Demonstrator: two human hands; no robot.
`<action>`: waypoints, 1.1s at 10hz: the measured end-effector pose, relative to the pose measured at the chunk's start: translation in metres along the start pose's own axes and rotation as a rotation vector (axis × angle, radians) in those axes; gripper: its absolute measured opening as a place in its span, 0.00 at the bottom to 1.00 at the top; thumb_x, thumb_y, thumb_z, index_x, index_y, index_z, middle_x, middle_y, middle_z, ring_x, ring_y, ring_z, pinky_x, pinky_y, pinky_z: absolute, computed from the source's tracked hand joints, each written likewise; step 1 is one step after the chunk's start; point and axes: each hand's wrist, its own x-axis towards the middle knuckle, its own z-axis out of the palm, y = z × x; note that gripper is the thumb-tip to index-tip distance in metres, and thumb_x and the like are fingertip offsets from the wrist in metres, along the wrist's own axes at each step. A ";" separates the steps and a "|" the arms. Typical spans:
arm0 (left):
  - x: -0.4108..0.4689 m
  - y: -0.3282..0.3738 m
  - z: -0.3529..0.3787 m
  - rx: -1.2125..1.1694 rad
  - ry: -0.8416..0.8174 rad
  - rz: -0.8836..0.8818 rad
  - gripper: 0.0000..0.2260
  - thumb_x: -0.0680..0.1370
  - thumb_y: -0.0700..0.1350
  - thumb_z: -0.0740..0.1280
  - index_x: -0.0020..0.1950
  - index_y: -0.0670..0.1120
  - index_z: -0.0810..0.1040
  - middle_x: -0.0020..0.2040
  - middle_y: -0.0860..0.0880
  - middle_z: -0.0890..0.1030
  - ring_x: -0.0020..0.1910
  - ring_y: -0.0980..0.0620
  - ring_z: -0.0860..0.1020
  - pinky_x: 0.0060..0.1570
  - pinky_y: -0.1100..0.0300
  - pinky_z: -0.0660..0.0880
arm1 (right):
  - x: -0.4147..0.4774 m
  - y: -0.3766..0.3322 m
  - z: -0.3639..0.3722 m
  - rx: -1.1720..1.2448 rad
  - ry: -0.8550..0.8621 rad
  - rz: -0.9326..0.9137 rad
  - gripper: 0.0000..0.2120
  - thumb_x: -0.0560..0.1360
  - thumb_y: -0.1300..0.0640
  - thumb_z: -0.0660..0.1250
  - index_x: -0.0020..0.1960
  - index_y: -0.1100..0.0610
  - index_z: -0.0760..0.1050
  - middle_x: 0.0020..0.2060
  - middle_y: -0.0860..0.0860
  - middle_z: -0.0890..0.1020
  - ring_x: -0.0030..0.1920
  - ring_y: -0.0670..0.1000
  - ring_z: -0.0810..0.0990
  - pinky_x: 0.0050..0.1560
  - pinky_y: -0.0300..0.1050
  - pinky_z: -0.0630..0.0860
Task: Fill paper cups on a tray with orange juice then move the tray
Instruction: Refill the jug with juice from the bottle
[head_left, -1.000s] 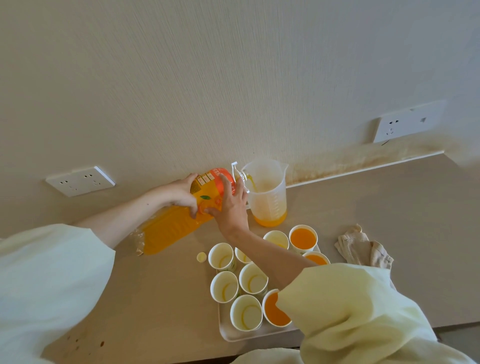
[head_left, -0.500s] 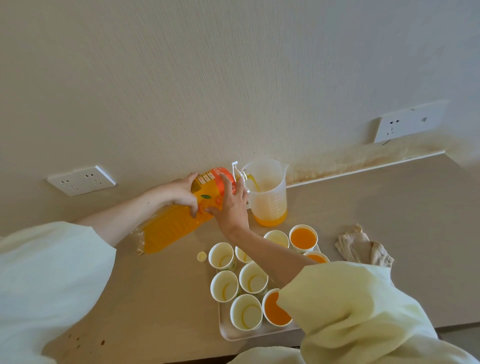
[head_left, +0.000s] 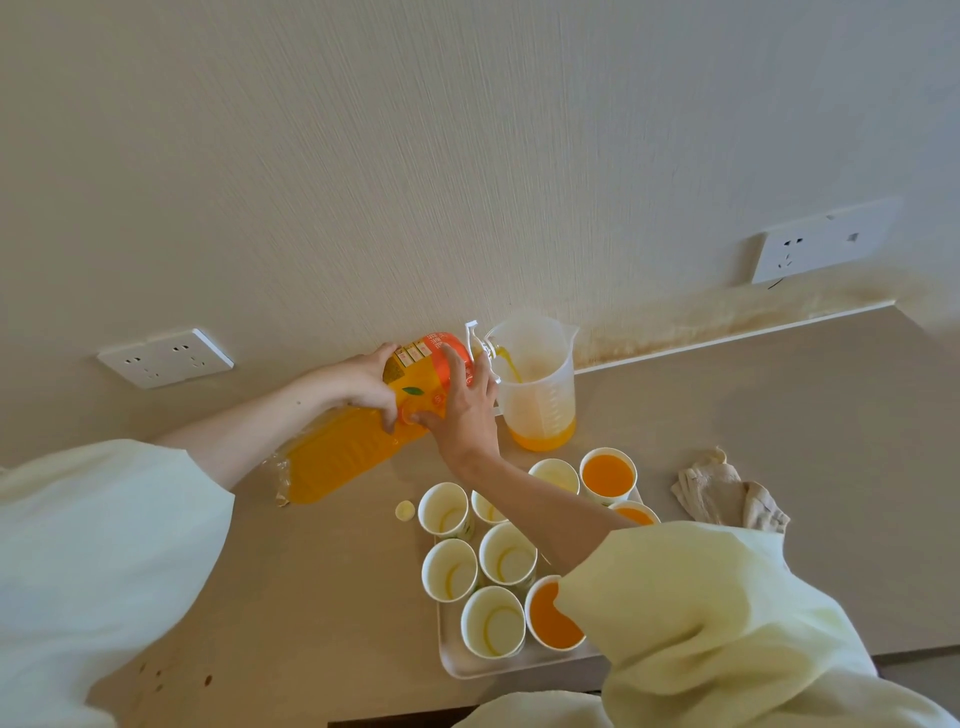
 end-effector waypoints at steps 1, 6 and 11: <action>-0.001 0.004 0.001 0.011 0.009 -0.009 0.56 0.63 0.38 0.79 0.78 0.53 0.44 0.72 0.43 0.66 0.68 0.39 0.67 0.60 0.46 0.73 | 0.001 0.003 0.001 0.008 -0.006 0.001 0.43 0.71 0.54 0.75 0.77 0.46 0.54 0.77 0.57 0.48 0.77 0.59 0.47 0.68 0.53 0.66; -0.005 0.007 0.000 0.027 0.019 -0.002 0.56 0.63 0.38 0.79 0.78 0.53 0.44 0.72 0.43 0.66 0.67 0.39 0.68 0.61 0.44 0.73 | 0.002 0.005 0.002 -0.026 0.014 -0.004 0.43 0.70 0.54 0.76 0.77 0.47 0.54 0.77 0.57 0.49 0.76 0.59 0.49 0.68 0.52 0.66; -0.005 0.006 -0.001 0.027 0.002 -0.011 0.57 0.62 0.39 0.79 0.78 0.53 0.44 0.71 0.43 0.67 0.66 0.40 0.69 0.59 0.45 0.74 | 0.002 0.005 0.003 -0.023 0.021 -0.015 0.43 0.71 0.54 0.75 0.77 0.47 0.54 0.77 0.57 0.48 0.77 0.59 0.47 0.68 0.53 0.65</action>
